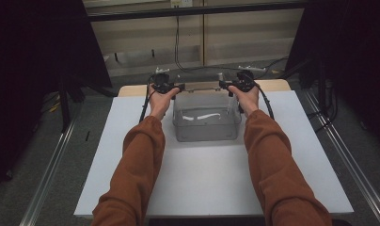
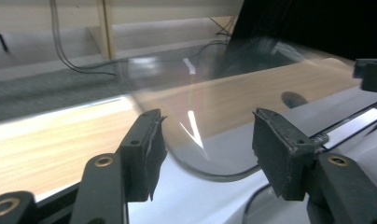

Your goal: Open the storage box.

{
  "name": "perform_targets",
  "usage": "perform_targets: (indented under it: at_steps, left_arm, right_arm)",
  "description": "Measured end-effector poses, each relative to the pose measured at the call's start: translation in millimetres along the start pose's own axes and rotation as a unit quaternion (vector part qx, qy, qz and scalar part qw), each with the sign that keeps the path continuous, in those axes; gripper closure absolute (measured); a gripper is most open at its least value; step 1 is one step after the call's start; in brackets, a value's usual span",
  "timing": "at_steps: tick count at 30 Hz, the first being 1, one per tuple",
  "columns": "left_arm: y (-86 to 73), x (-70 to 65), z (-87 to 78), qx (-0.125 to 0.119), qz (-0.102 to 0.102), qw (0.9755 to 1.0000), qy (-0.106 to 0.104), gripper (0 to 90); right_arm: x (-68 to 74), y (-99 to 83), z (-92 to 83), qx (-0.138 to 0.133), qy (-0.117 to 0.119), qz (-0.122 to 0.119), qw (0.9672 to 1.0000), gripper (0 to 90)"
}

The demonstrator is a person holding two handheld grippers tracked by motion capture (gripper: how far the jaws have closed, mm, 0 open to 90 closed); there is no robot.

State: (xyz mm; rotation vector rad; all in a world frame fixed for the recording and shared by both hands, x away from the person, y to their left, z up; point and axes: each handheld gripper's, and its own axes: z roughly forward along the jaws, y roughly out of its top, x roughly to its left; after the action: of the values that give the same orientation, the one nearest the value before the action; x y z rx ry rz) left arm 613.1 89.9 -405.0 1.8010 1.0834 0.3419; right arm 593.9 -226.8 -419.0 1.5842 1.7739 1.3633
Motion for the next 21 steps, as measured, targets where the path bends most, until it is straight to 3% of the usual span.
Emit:
perform_targets:
  at_steps: [1, 2, 4, 9, 12, 16, 21]
  left_arm:
    - [-0.3, -1.0, 0.7, -0.006, -0.004, 1.0000, -0.002, 45.5]
    - [-1.0, -3.2, 2.2, -0.006, 0.000, 1.0000, 0.007, 44.9]
    - [-1.4, -4.9, 3.4, -0.007, -0.002, 0.9999, 0.012, 44.1]
    - [-1.8, -1.3, -0.9, -0.010, 0.004, 0.9998, 0.017, 36.7]
    - [-2.0, 1.6, -6.4, -0.020, -0.006, 0.9997, 0.012, 31.7]
    - [-5.0, 1.3, -12.7, -0.020, 0.005, 0.9997, 0.009, 26.6]
    - [-7.4, -2.5, -22.3, -0.038, 0.020, 0.9990, 0.014, 19.6]
  right_arm:
    - [1.5, 0.7, -0.1, 0.000, 0.011, -0.001, 0.9999, 32.4]
    - [3.7, 1.3, -0.1, -0.003, 0.019, -0.004, 0.9998, 29.9]
    - [7.7, 1.4, -0.4, -0.002, -0.005, -0.032, 0.9995, 27.2]
    - [8.6, 2.9, -4.6, -0.011, -0.005, -0.037, 0.9993, 22.9]
    - [8.5, 4.4, -8.5, -0.021, -0.005, -0.043, 0.9988, 22.0]
    - [9.1, 3.8, -15.0, -0.026, -0.003, -0.049, 0.9984, 18.1]
    - [8.9, 1.4, -27.2, -0.042, -0.005, -0.057, 0.9975, 15.3]
